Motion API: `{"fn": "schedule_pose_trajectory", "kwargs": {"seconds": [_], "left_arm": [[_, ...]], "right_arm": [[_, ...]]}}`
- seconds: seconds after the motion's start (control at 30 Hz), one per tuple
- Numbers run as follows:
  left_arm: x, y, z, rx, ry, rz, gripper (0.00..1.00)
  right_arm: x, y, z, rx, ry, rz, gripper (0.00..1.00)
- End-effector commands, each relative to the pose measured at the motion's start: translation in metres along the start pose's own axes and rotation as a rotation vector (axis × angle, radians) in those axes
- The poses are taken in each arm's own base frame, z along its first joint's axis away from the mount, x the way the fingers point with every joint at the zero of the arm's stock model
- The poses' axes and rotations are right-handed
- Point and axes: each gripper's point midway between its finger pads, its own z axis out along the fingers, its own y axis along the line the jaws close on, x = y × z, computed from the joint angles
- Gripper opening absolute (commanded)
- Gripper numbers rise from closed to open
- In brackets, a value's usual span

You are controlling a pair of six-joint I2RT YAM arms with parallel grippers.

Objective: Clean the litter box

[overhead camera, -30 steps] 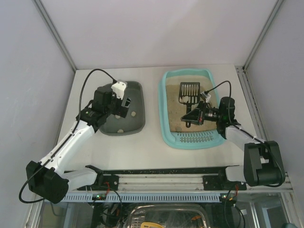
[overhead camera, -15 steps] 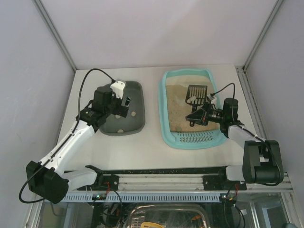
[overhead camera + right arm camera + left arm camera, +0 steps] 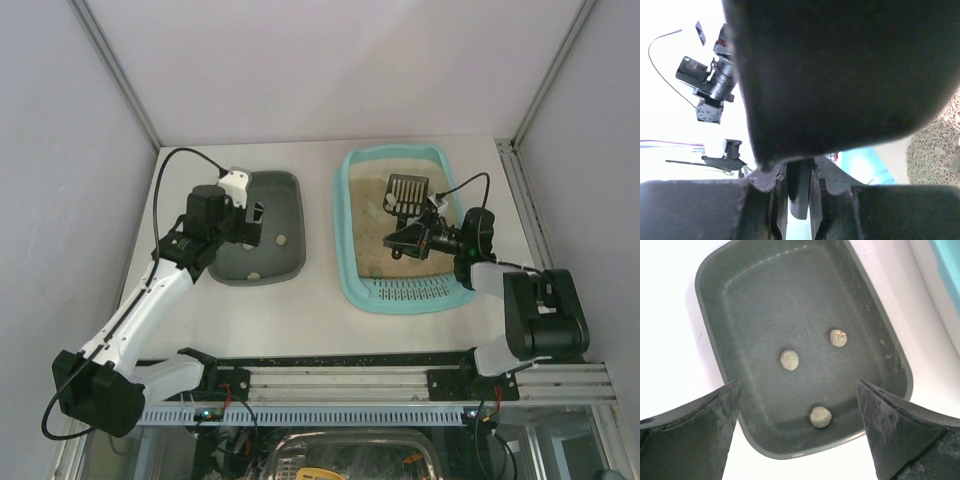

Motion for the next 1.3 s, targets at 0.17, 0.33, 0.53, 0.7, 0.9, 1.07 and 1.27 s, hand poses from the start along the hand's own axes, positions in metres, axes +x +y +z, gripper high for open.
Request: {"fn": "schedule_pose_trajectory", "kwargs": {"seconds": [0.17,0.33,0.53,0.7,0.9,1.07,1.27], "left_arm": [[0.016,0.006,-0.001,-0.003,0.019,-0.068,1.00],[0.023,0.011,0.002,-0.012,0.041,-0.094,1.00],[0.019,0.019,0.008,-0.026,0.048,-0.117,1.00],[0.013,0.032,0.012,-0.061,0.046,-0.157,1.00],[-0.002,0.056,0.021,-0.097,0.052,-0.279,1.00],[-0.019,0.068,0.026,-0.117,0.035,-0.277,1.00],[-0.027,0.088,0.036,-0.169,0.018,-0.367,1.00]], "right_arm": [[0.027,0.027,0.014,-0.128,0.107,-0.054,0.00],[0.005,0.033,-0.001,-0.207,0.018,-0.009,0.00],[0.021,0.034,0.016,-0.209,0.117,-0.031,0.00],[0.019,0.031,0.017,-0.174,0.107,-0.052,0.00],[0.028,0.015,0.022,0.078,0.164,-0.094,0.00],[0.039,0.018,0.034,0.247,0.304,-0.247,0.00],[0.036,0.038,0.071,0.280,0.369,-0.309,0.00]]}}
